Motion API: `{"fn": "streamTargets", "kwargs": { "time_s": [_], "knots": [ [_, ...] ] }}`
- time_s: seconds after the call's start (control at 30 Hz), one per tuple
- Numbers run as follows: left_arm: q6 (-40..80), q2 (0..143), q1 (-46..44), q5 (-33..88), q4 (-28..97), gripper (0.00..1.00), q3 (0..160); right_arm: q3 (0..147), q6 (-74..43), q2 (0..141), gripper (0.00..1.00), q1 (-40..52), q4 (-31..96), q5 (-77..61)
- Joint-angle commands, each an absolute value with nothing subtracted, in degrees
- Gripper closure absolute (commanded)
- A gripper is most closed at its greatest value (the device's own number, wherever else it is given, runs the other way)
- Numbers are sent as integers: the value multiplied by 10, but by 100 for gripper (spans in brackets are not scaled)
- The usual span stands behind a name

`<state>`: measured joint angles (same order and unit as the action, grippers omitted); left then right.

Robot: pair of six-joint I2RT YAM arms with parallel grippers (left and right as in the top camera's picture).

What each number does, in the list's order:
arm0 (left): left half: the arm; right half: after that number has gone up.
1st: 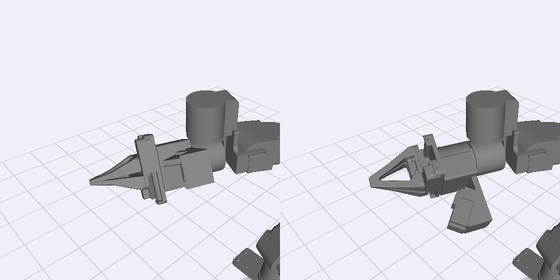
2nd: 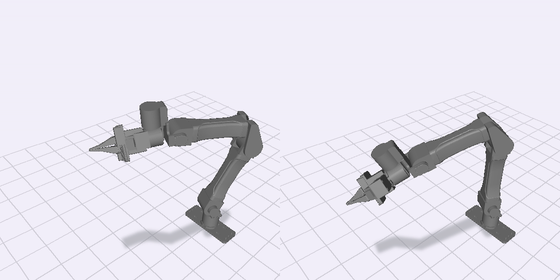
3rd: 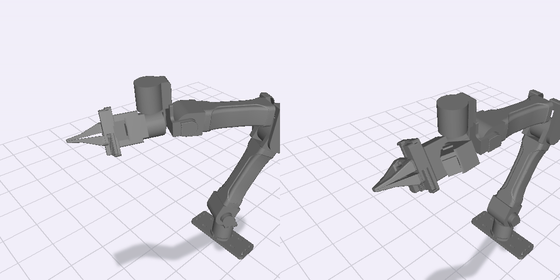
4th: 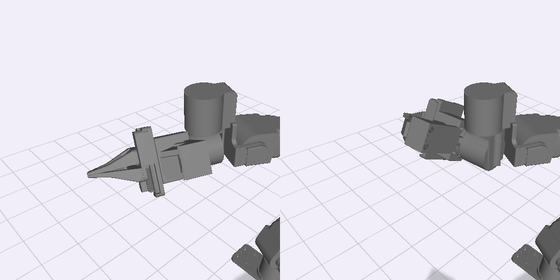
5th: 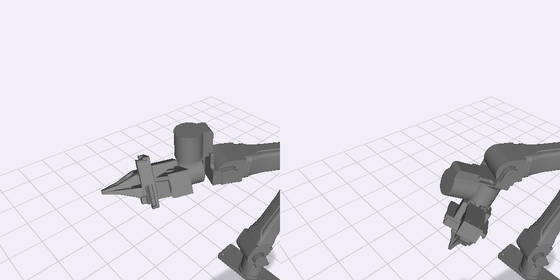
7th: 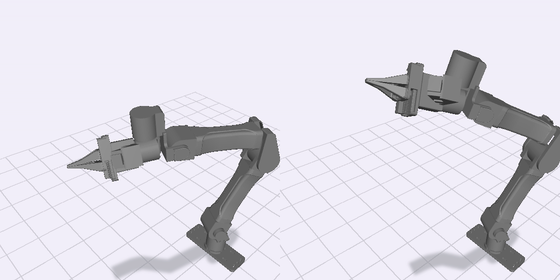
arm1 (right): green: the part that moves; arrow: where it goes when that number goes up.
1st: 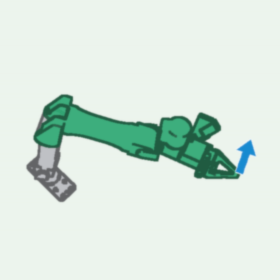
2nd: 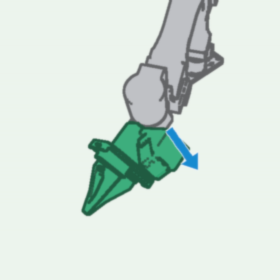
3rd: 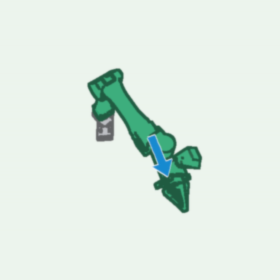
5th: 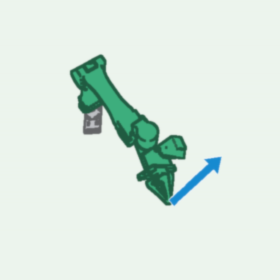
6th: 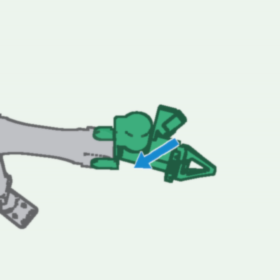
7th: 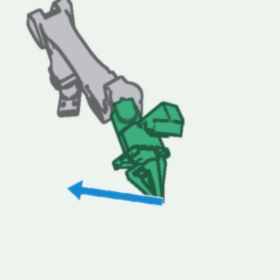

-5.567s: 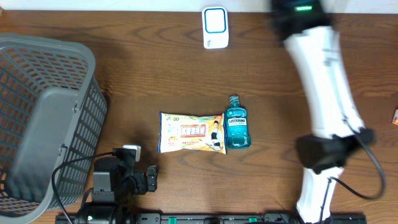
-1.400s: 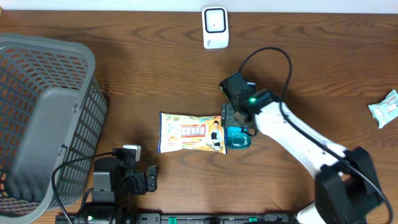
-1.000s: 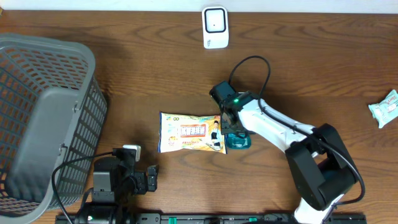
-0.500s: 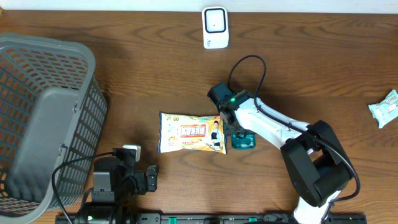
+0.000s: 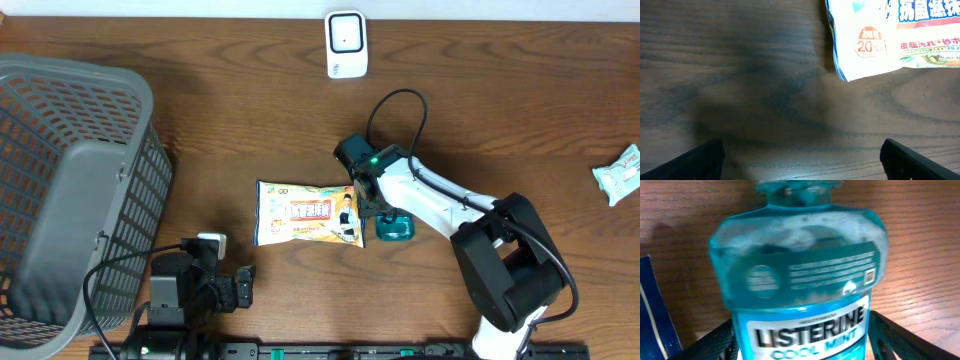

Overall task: Scan the item barcode
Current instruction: 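Close the right gripper on the Listerine bottle neck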

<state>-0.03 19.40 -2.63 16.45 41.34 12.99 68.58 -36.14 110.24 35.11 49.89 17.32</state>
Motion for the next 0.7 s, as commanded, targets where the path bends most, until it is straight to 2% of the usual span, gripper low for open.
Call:
{"fn": "streamTargets", "kwargs": {
  "time_s": [0.0,0.23,0.37,0.47,0.67],
  "knots": [
    [-4,193,-25,169,413,1,133,667,-355,1135,28,354,506,174],
    [-4,193,-25,169,413,1,133,667,-359,1135,52,354,532,175],
    [-4,193,-25,169,413,1,133,667,-354,1135,56,354,536,159],
    [-4,193,-25,169,413,1,133,667,-303,1135,60,353,521,86],
    [-4,193,-25,169,413,1,133,668,-215,1135,76,350,496,-46]
  ]
}}
